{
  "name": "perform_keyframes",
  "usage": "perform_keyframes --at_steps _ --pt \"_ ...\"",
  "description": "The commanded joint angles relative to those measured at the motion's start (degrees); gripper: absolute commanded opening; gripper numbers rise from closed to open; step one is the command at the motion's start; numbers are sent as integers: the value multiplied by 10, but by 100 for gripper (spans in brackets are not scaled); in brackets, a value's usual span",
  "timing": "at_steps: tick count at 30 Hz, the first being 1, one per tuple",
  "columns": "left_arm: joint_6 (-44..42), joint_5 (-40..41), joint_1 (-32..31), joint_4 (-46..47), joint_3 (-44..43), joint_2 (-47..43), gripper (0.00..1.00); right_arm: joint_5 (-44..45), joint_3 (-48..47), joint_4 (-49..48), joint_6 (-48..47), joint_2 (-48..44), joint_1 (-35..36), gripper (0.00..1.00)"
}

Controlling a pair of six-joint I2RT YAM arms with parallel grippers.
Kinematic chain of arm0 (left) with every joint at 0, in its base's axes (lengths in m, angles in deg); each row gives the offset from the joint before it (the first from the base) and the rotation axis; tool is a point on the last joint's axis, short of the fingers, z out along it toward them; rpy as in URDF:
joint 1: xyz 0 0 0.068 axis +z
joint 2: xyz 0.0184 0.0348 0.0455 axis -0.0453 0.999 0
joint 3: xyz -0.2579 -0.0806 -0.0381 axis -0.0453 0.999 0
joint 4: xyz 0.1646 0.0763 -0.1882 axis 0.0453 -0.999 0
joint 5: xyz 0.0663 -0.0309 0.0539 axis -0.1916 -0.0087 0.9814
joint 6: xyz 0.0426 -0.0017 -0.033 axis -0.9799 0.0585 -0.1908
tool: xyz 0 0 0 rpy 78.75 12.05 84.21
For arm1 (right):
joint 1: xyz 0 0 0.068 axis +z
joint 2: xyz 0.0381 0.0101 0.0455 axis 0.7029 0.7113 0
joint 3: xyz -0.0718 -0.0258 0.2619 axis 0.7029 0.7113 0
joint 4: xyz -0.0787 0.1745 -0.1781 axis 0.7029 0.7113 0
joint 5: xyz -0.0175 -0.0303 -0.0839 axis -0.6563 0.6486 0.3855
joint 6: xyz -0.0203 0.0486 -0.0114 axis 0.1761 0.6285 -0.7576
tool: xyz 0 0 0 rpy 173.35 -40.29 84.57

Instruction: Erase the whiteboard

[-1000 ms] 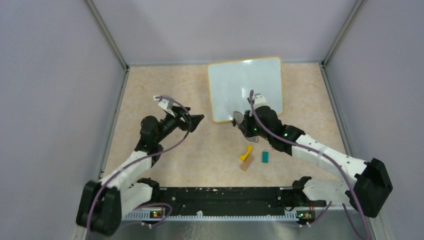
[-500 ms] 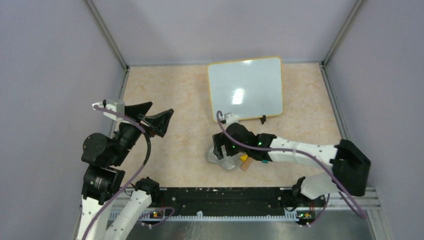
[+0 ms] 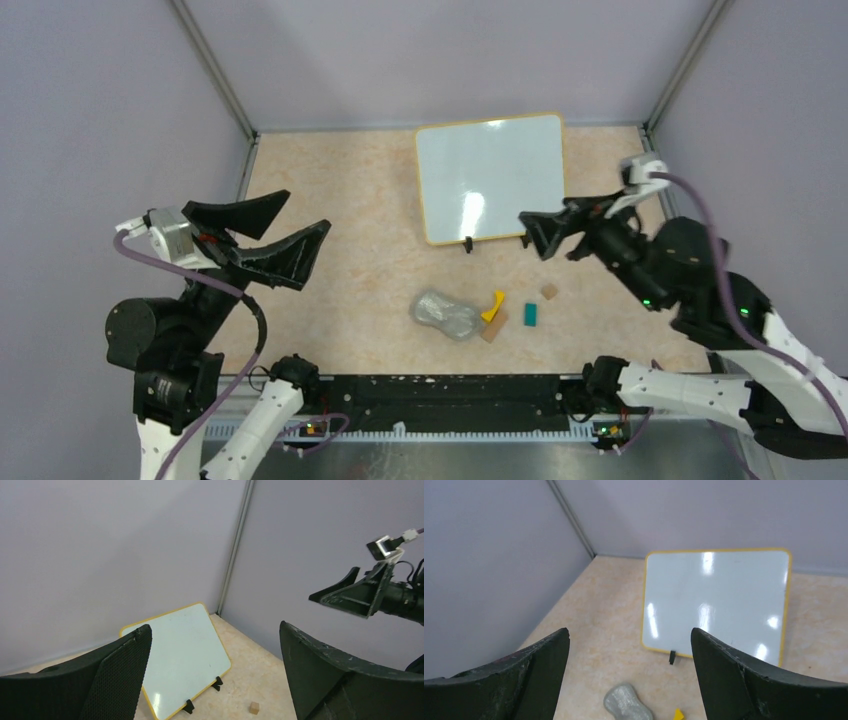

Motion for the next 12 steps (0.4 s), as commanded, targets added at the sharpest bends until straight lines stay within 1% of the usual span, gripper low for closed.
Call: perform_keyframes --at_steps 1,6,12 --pt "12 -12 2 41 -8 12 99 51 -52 36 -72 -36 2 87" --pt "9 -17 2 38 -12 18 99 62 -83 36 -96 -57 2 88" --pt "8 -15 2 37 -14 21 99 76 -68 0 -112 -93 2 88"
